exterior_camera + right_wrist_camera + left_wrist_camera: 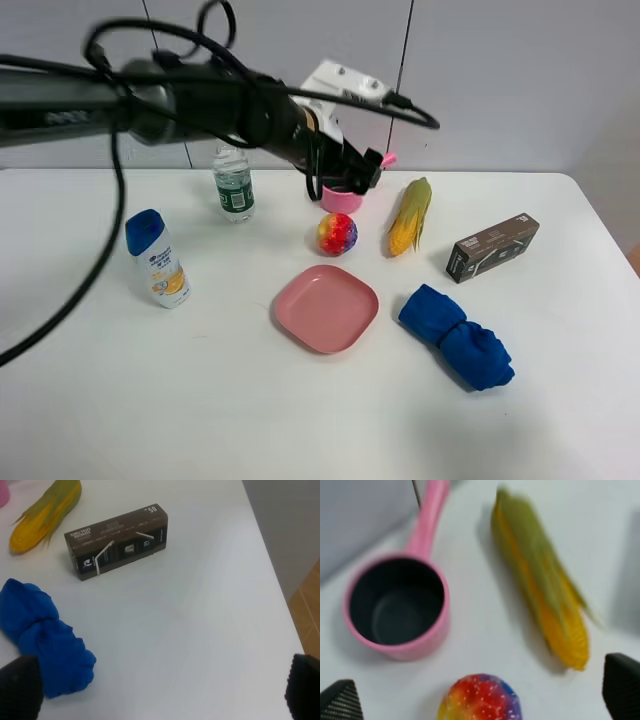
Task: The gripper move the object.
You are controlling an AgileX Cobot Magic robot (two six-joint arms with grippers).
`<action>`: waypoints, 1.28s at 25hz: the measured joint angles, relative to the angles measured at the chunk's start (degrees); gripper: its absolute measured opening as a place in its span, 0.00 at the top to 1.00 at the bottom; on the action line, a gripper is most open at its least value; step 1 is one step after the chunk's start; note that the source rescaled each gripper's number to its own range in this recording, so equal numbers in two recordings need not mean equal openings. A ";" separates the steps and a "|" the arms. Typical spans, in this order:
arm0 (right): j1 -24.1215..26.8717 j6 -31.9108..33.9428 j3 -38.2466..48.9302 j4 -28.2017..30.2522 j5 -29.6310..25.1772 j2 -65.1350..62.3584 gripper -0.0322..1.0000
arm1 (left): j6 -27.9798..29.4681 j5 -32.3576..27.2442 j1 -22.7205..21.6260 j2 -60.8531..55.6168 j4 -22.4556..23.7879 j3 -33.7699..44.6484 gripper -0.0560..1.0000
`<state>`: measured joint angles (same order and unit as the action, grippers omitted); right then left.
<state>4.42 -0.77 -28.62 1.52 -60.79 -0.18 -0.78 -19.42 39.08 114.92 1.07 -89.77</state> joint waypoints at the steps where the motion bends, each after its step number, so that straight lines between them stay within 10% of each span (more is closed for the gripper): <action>1: 0.00 0.00 0.00 0.00 0.00 0.00 0.00 | 0.00 -1.79 0.00 -2.50 0.00 0.00 0.07; 22: 0.00 0.00 0.00 0.00 0.00 0.00 0.00 | -4.23 -39.06 -34.25 -32.07 5.94 0.87 0.07; 32: 0.00 0.00 0.00 0.00 0.00 0.00 0.00 | -4.66 -38.70 -41.80 -61.39 0.40 27.12 0.07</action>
<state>4.42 -0.77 -28.62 1.52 -60.79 -0.18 -5.44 -58.12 -2.72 53.53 1.47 -62.66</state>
